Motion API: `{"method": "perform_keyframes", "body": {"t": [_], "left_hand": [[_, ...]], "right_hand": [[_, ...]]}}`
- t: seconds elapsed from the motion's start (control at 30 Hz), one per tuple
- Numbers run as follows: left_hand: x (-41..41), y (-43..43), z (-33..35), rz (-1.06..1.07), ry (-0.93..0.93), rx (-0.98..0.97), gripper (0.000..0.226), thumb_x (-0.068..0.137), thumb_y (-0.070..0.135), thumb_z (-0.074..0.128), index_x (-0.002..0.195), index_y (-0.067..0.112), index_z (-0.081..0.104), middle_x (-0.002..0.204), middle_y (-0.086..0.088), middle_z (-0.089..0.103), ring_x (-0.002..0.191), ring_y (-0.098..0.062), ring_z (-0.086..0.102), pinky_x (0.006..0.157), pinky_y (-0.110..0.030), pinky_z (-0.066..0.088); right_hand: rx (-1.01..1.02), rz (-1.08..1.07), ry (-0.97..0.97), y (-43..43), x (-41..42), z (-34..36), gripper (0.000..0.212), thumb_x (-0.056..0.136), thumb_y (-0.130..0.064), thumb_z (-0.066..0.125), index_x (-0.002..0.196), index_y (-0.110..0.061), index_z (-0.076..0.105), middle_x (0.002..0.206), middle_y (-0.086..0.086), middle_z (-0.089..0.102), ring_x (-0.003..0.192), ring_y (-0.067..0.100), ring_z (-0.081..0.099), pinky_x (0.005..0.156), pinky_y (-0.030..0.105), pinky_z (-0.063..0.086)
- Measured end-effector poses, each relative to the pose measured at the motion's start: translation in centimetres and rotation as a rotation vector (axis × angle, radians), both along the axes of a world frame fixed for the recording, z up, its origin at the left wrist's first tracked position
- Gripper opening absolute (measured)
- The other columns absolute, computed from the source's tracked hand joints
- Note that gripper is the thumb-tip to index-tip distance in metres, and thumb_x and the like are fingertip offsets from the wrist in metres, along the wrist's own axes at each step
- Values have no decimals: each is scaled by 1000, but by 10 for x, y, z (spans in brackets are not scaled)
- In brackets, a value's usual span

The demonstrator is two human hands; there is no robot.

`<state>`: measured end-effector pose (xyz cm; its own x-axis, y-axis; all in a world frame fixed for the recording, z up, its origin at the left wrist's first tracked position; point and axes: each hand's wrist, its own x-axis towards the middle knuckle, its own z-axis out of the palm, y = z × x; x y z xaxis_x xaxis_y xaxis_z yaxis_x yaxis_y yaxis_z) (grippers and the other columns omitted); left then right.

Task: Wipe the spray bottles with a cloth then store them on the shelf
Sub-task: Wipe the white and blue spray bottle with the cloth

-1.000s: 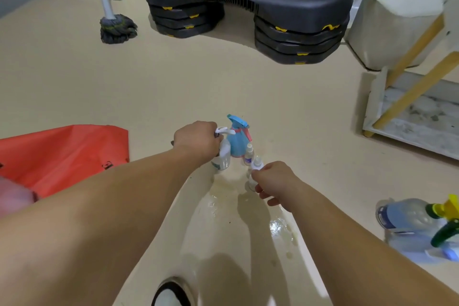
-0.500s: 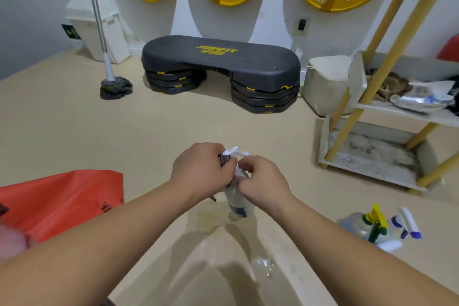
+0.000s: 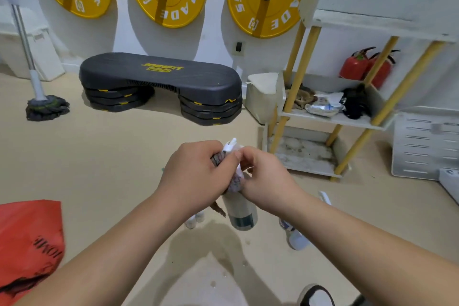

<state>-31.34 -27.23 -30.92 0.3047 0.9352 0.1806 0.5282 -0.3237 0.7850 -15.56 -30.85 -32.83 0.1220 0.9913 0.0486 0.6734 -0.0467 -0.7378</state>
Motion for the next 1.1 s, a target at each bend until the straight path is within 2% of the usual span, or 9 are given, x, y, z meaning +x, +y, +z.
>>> {"method": "perform_keyframes", "body": {"t": [0.17,0.33,0.47,0.6,0.67,0.77,0.83,0.93,1.1], "left_hand": [[4,-2,-10,-59,-188,-136,20,95,37,73,81,24,78,78,9,76,76,-11,72,69,-33,57],[-8,24,-18,229,-464,-395,37,100,47,63,87,13,71,77,-10,76,59,-26,62,50,-31,42],[-3,37,-27,273,-575,-516,47,96,50,63,102,4,66,89,-16,75,68,-27,62,60,-36,43],[6,38,-27,298,-564,-393,41,105,43,56,89,6,60,70,3,59,65,-16,54,61,-30,42],[9,33,-21,318,-501,-176,37,107,44,52,84,16,58,66,13,59,62,-6,53,57,-21,43],[13,18,-11,183,-460,182,28,108,44,46,88,27,56,81,24,65,73,6,59,64,-7,45],[20,14,-23,-1,-380,212,20,107,46,47,100,33,60,111,25,70,103,8,65,86,-10,48],[31,15,-47,-132,-149,128,30,100,51,51,123,36,63,136,16,63,129,5,55,107,-14,40],[30,13,-35,-71,-411,-286,24,108,37,51,125,36,68,112,15,76,110,0,69,101,-26,53]], "right_hand": [[-53,-79,41,-3,29,-11,18,84,-26,81,88,-16,67,84,2,70,80,18,63,78,37,53],[-85,-48,114,5,46,-9,24,83,-26,83,95,-12,68,97,8,73,94,22,67,93,43,55],[-92,9,155,16,41,-13,20,83,-24,83,97,-16,70,100,8,74,99,26,68,93,49,55],[-104,74,193,22,35,-19,20,83,-22,83,99,-18,71,101,6,74,102,26,68,96,50,54],[-113,90,205,22,33,-20,19,85,-22,83,99,-18,71,100,5,74,101,24,68,95,48,54],[-125,110,192,24,29,-21,18,84,-23,82,95,-15,70,95,6,73,94,23,68,89,47,55],[-102,172,205,24,22,-21,13,84,-12,77,94,-17,70,87,-2,74,86,14,70,81,42,57],[-35,248,151,21,13,-20,26,85,0,60,99,-21,69,91,-7,73,88,9,70,77,37,59],[-41,146,87,20,10,-22,7,77,-13,60,80,-17,65,72,0,68,72,21,63,67,47,56]]}}
